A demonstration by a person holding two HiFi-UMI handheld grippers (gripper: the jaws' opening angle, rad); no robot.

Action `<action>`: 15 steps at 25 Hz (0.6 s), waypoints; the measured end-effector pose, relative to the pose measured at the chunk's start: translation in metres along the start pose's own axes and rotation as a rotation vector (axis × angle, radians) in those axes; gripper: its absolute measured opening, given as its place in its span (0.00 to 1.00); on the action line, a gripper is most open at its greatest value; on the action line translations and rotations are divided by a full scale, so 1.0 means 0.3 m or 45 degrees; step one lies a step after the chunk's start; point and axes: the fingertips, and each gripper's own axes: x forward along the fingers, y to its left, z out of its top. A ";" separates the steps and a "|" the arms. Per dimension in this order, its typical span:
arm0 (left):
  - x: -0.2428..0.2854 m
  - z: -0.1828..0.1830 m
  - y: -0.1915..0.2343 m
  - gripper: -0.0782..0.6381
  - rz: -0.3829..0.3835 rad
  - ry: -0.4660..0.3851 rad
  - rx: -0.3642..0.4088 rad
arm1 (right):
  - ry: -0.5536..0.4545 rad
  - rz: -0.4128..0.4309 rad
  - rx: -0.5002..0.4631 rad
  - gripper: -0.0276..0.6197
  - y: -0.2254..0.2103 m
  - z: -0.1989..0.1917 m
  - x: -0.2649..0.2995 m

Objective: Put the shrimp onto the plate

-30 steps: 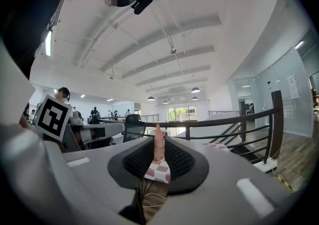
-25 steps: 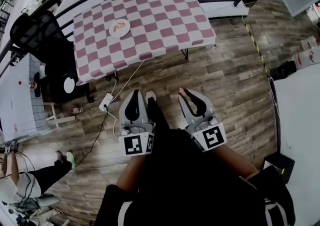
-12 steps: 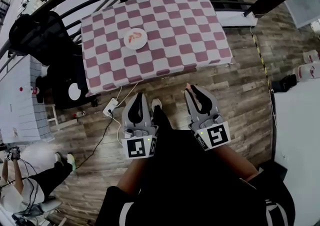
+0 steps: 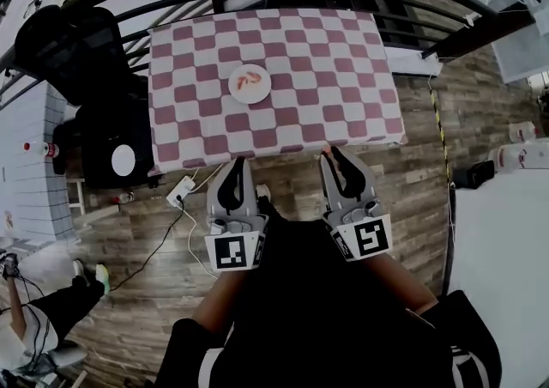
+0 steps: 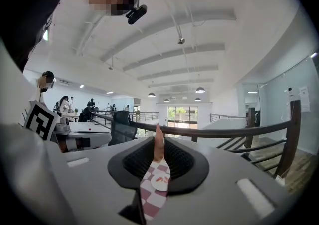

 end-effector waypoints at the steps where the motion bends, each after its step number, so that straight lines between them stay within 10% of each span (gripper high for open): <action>1: 0.013 -0.001 0.016 0.12 0.001 0.002 0.004 | 0.002 0.005 -0.003 0.14 0.005 -0.001 0.022; 15: 0.104 0.009 0.036 0.12 0.030 0.025 0.055 | 0.110 0.098 0.056 0.14 -0.027 -0.071 0.197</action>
